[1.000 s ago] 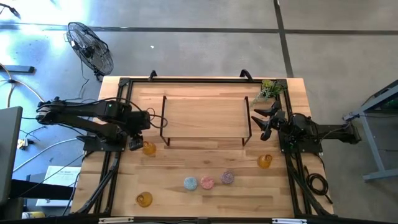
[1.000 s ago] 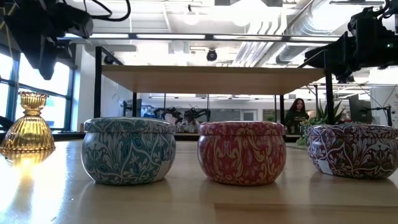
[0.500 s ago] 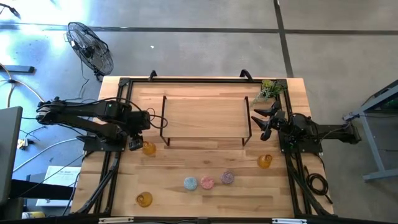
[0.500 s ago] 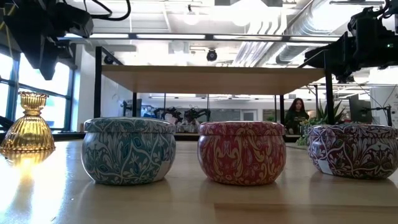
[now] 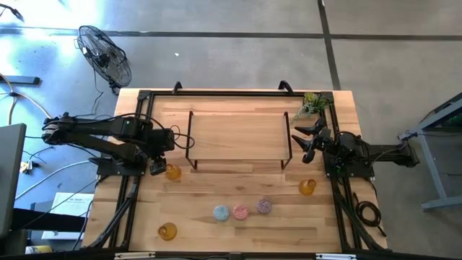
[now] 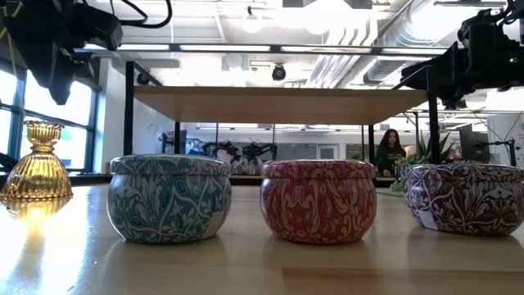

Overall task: Pick & Place candle stick holders
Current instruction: Put the top left yellow glass candle holder on the shelf

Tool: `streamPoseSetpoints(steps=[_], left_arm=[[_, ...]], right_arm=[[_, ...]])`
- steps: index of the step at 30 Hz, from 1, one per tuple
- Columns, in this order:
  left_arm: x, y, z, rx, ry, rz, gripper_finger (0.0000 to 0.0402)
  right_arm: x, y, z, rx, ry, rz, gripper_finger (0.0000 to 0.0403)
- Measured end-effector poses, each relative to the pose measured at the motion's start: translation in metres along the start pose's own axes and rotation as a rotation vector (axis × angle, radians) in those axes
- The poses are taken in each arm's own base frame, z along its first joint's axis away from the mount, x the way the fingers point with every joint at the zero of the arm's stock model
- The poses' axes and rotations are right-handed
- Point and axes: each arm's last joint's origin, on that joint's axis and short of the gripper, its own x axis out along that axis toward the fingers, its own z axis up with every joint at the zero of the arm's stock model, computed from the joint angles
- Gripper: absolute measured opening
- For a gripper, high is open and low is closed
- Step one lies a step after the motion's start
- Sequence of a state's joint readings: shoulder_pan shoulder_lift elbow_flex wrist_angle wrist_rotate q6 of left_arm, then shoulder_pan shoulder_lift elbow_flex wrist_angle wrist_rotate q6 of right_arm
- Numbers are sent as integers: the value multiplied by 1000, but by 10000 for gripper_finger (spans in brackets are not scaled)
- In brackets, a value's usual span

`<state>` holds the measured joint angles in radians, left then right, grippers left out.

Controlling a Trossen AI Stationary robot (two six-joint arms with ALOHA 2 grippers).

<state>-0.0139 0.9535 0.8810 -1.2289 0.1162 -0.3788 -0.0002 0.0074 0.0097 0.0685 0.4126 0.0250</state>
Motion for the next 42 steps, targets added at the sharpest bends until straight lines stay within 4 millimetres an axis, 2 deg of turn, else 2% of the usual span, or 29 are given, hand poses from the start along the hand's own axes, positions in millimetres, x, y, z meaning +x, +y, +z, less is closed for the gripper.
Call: streamPoseSetpoints(steps=[7,15,19,25,35,37,42], left_arm=[[0,0,0,-36,-8,14,248],[0,-2,0,-59,9,-49,334],[0,-2,0,-119,15,-58,355],[0,-2,0,-277,17,-49,359],[0,3,-2,-512,-18,78,358],[2,3,-1,-518,-7,98,358],[12,-4,3,-387,44,134,358]], right_arm=[[0,0,0,0,0,0,169],[0,0,0,1,0,0,169],[0,0,0,1,0,0,168],[0,0,0,1,0,0,166],[0,0,0,2,-3,-13,165],[0,0,0,3,-3,-13,165],[0,0,0,21,-3,-15,165]])
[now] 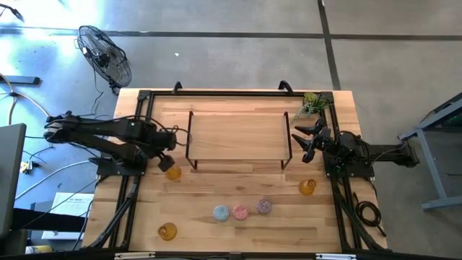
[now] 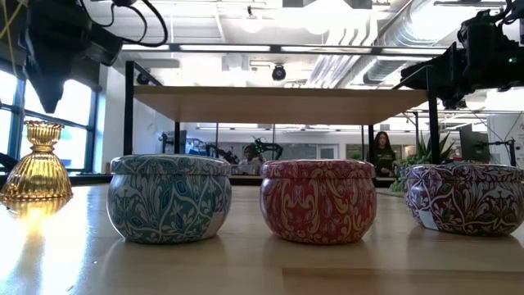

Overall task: Pick & Place candle stick holders
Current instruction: Put the top left yellow glass candle holder on the shelf

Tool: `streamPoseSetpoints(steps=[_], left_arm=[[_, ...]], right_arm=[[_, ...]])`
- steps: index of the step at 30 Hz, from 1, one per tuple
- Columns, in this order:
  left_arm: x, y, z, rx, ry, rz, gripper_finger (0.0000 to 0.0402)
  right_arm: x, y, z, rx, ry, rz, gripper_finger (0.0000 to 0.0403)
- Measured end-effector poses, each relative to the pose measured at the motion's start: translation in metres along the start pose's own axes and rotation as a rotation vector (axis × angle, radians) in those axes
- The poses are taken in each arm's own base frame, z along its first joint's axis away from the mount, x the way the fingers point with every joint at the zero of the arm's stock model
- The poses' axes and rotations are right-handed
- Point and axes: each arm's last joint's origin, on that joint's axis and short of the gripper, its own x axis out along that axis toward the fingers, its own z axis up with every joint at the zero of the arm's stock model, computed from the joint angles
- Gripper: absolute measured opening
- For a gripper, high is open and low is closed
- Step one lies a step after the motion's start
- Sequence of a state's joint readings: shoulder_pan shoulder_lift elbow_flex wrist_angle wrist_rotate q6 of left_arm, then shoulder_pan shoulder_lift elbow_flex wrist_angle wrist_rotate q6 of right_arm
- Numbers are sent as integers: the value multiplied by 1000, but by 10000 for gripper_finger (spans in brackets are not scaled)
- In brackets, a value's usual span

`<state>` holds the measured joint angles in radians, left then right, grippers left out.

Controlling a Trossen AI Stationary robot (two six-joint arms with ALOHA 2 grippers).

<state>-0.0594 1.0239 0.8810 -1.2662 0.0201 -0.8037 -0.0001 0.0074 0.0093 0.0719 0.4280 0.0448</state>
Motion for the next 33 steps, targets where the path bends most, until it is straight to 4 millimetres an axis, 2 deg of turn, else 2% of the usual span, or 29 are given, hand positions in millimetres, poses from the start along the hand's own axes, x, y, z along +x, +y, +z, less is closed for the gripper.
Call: streamPoseSetpoints(steps=[6,13,22,33], left_arm=[[18,-22,-2,113,81,43,358],[30,-41,-4,306,83,36,358],[33,-41,0,342,22,111,358],[33,-41,-1,337,46,90,358]], right_arm=[[0,0,0,0,0,0,165],[0,0,0,27,1,0,165],[0,1,0,53,3,27,165],[0,1,0,52,6,45,165]])
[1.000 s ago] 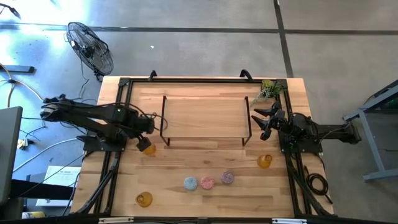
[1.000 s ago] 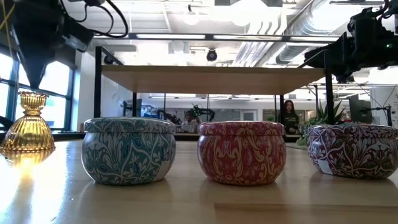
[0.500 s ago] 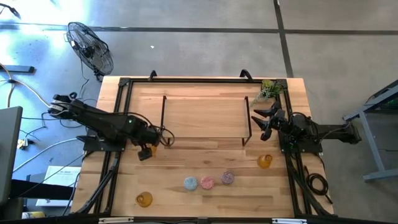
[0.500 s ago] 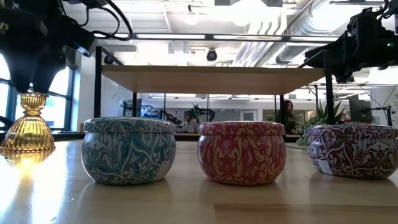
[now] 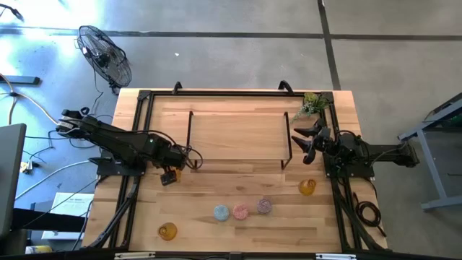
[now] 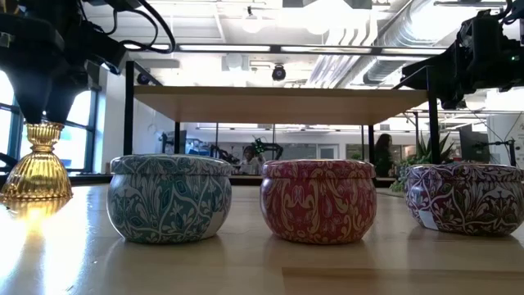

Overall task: Pick & Place candle stick holders
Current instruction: Put the top left yellow glass candle holder on the shelf

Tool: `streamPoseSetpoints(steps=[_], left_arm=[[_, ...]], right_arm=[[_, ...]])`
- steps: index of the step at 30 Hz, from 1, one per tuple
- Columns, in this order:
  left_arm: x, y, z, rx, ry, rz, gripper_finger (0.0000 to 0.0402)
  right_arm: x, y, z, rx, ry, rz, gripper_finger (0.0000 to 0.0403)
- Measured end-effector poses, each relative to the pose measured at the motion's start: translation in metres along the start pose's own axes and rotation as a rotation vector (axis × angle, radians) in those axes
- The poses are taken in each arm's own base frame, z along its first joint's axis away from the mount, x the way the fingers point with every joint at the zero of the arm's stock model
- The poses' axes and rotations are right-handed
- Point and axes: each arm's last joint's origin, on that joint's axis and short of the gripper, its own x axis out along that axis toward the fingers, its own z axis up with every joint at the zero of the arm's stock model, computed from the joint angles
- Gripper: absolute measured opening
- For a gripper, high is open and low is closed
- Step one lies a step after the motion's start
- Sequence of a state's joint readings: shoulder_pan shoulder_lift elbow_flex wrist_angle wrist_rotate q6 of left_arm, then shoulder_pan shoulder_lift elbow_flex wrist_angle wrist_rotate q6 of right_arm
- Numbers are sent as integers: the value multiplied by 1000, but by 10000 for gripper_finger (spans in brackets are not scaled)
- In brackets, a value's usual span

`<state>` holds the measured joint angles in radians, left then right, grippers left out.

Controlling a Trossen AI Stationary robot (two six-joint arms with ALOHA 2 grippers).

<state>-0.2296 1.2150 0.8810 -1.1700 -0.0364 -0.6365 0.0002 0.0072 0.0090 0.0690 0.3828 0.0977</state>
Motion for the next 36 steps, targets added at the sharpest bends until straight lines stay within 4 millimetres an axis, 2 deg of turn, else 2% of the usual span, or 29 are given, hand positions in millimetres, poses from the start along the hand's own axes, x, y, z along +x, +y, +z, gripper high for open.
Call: streamPoseSetpoints(steps=[18,26,36], left_arm=[[0,1,1,-26,-27,32,358],[17,4,-7,-52,42,22,358],[18,4,-5,-47,7,40,358]], right_arm=[[0,0,0,-2,4,11,165],[0,0,0,-4,5,12,165],[0,0,0,-9,5,11,165]])
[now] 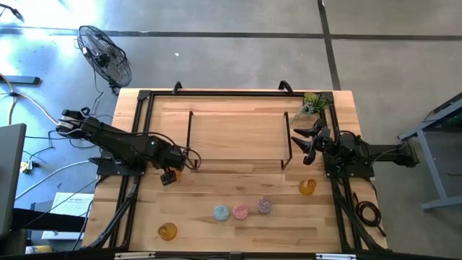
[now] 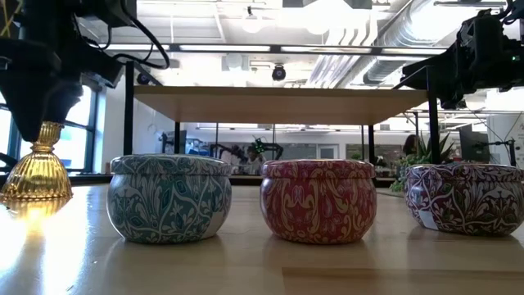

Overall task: Pick & Place candle stick holders
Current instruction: Put the top left yellow glass candle holder on the shelf

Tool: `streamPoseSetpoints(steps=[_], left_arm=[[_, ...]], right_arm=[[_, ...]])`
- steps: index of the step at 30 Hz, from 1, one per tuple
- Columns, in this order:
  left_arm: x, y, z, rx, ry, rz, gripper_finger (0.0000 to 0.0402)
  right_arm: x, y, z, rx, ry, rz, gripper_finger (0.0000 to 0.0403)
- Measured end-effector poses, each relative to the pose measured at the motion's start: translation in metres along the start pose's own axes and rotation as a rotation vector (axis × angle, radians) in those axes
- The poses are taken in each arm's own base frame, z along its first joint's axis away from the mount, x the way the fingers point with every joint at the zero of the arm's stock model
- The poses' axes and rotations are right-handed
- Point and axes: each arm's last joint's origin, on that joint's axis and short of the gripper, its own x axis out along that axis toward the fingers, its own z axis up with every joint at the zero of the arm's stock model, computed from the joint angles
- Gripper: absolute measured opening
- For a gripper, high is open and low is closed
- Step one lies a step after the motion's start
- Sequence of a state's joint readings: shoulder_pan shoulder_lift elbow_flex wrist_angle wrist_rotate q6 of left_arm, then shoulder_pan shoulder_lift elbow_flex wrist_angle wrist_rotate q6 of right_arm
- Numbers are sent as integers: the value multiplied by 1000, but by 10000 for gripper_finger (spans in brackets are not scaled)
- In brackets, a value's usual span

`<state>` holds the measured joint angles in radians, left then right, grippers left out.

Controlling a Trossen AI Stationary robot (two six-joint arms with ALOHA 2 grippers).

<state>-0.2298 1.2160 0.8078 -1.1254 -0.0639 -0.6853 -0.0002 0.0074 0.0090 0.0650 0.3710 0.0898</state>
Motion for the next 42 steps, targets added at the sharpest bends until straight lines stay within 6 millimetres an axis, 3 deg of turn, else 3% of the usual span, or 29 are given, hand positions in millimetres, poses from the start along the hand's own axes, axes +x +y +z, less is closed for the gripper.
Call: streamPoseSetpoints(steps=[29,35,42], left_arm=[[6,0,0,5,-26,5,356],[22,2,-7,0,27,-21,315],[23,1,-5,4,11,-35,245]], right_arm=[[0,0,0,0,0,0,165],[0,0,0,0,0,0,165],[0,0,0,0,0,0,165]])
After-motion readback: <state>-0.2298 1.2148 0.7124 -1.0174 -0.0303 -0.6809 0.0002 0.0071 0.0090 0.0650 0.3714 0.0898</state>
